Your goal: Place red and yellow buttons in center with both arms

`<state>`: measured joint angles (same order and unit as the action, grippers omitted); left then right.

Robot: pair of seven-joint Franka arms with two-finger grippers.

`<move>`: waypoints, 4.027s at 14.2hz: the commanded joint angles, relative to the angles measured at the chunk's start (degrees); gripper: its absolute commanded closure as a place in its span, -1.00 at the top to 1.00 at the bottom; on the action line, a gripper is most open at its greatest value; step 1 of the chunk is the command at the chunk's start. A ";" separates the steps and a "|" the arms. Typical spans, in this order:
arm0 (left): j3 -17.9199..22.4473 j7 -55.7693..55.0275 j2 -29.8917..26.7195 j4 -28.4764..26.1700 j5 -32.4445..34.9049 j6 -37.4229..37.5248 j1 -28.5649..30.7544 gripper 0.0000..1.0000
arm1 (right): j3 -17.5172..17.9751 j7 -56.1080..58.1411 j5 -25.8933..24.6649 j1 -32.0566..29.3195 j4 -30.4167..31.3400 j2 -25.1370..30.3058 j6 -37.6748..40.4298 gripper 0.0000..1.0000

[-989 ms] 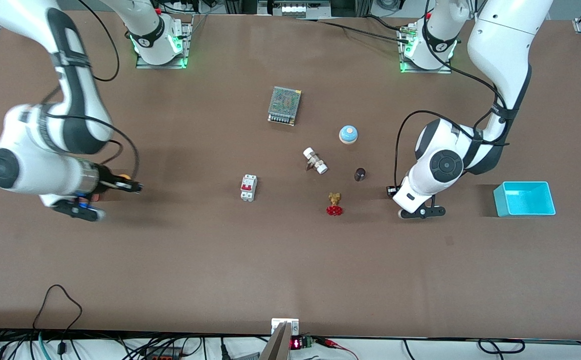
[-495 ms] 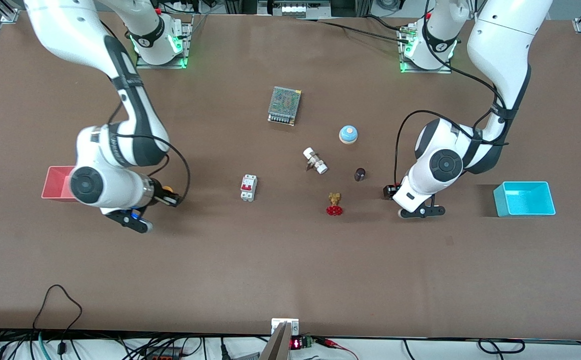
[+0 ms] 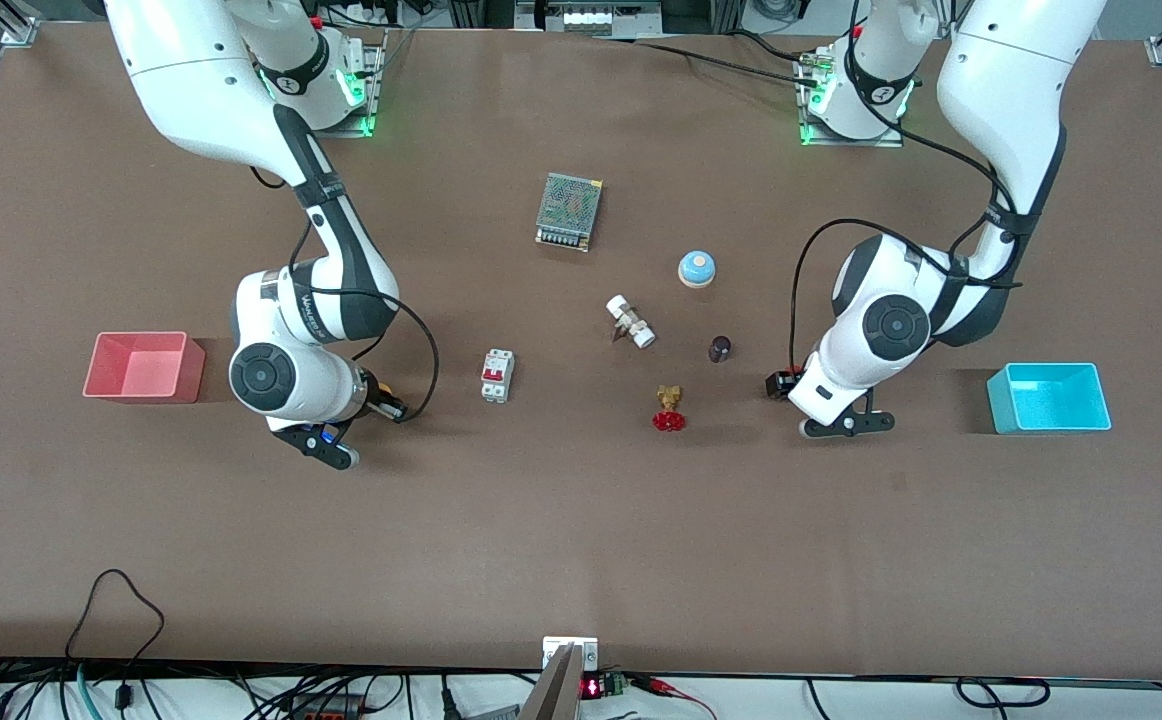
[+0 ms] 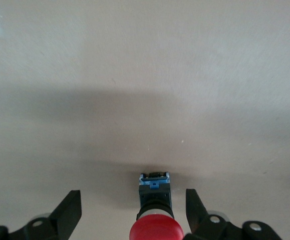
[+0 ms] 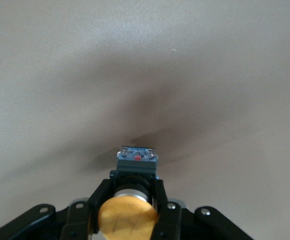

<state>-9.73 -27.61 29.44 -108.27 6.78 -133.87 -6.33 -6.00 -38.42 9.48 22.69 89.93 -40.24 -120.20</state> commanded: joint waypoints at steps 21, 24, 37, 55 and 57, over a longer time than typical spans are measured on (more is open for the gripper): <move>0.14 27.96 -17.58 26.36 -0.80 52.46 7.47 1.00 | -2.60 20.11 0.01 -9.58 -10.91 19.58 23.50 1.00; 0.15 29.01 -17.05 27.14 -1.06 51.88 8.87 1.00 | -4.89 28.03 -0.34 -12.57 -12.41 20.99 24.66 1.00; -0.12 27.87 -14.58 33.94 -0.98 45.64 9.75 1.00 | 4.87 39.74 -10.89 -26.29 -5.64 30.65 28.97 1.00; -0.03 28.84 -29.00 13.88 -8.45 35.26 10.90 1.00 | -2.96 39.83 -10.71 -19.52 7.63 43.13 25.63 1.00; -0.20 28.84 -29.00 13.88 -8.19 35.78 10.90 1.00 | -2.96 39.57 -10.71 -19.52 7.54 43.14 25.80 1.00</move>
<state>-9.56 -0.23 1.26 -94.32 -0.48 -99.33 3.96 -8.48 0.81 -0.58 2.55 95.53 0.99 -93.83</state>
